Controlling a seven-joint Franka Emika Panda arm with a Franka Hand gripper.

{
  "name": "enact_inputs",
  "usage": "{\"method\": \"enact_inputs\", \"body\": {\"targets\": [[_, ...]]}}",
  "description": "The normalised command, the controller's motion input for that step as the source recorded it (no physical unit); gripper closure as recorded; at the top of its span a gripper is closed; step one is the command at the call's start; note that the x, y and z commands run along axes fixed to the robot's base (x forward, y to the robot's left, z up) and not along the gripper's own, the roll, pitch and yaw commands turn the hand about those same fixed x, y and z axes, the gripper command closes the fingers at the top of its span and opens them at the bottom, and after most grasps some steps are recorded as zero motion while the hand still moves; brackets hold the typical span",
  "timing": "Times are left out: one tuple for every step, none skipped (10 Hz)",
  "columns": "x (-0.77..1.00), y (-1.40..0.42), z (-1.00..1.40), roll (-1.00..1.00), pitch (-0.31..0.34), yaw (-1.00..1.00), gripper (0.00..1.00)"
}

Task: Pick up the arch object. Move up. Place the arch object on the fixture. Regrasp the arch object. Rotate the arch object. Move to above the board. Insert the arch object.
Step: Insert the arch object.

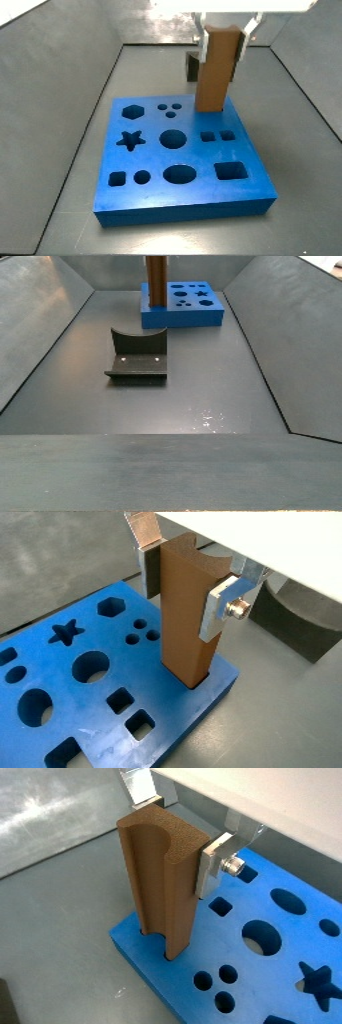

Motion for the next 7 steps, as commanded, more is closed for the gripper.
{"method": "enact_inputs", "body": {"targets": [[0.00, 0.00, -0.56, 0.07, 0.000, 0.00, 1.00], [0.00, 0.00, -0.71, 0.05, -0.003, 0.00, 1.00], [0.00, -0.01, -0.77, 0.06, -0.026, 0.00, 1.00], [0.00, 0.00, -0.66, 0.00, -0.041, 0.00, 1.00], [0.00, 0.00, 0.00, 0.01, 0.000, 0.00, 1.00], [-0.03, 0.00, 0.00, 0.00, -0.039, 0.00, 1.00], [0.00, 0.00, 0.00, 0.00, 0.000, 0.00, 1.00]]}}
